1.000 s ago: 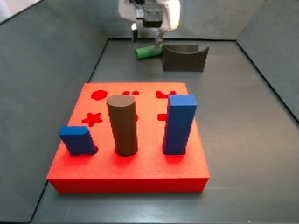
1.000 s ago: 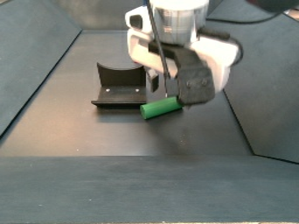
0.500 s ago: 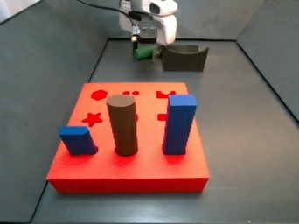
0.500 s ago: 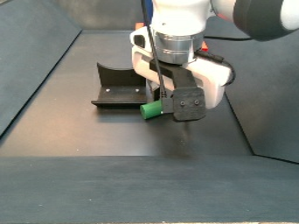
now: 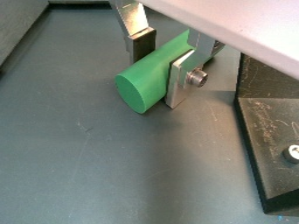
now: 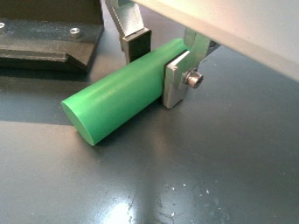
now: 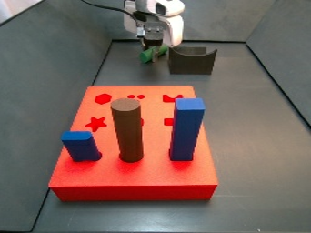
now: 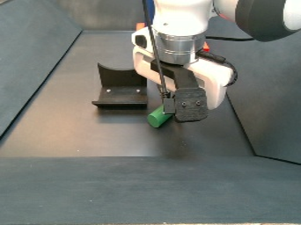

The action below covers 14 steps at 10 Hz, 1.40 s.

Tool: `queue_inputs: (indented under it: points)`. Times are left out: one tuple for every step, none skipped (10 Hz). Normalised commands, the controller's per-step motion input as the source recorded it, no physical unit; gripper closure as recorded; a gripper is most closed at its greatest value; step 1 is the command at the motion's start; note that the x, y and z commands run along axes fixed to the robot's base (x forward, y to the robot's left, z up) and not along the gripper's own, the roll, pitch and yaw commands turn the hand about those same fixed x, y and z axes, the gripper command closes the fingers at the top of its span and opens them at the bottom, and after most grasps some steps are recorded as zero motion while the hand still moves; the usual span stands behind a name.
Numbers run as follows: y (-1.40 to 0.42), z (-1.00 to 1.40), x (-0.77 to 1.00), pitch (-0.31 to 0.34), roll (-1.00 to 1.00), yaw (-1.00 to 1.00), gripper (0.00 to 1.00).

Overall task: Pick up the round object. Move up. Place the round object on the fixture. Regrasp the round object. Move to above the board. Insert the round object.
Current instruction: Pick up the round object, then move up.

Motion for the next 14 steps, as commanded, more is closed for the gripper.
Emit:
queue_inputs:
  points:
    - [0.00,0.00,0.00,0.000,0.00,0.00,1.00]
    - [0.00,0.00,0.00,0.000,0.00,0.00,1.00]
    - [0.00,0.00,0.00,0.000,0.00,0.00,1.00]
    - [0.00,0.00,0.00,0.000,0.00,0.00,1.00]
    - [0.00,0.00,0.00,0.000,0.00,0.00,1.00]
    - [0.00,0.00,0.00,0.000,0.00,0.00,1.00]
    - [0.00,0.00,0.00,0.000,0.00,0.00,1.00]
    - [0.00,0.00,0.00,0.000,0.00,0.00,1.00]
    - [0.00,0.00,0.00,0.000,0.00,0.00,1.00]
    - [0.00,0.83,0.00,0.000,0.00,0.00,1.00]
    - [-0.03,0.77,-0.05,0.027,-0.01,-0.01,1.00]
    - [-0.02,0.67,-0.06,0.027,0.01,-0.01,1.00]
    - [-0.01,0.48,-0.04,0.037,0.02,-0.01,1.00]
    - [0.00,0.38,-0.03,0.045,0.03,-0.01,1.00]
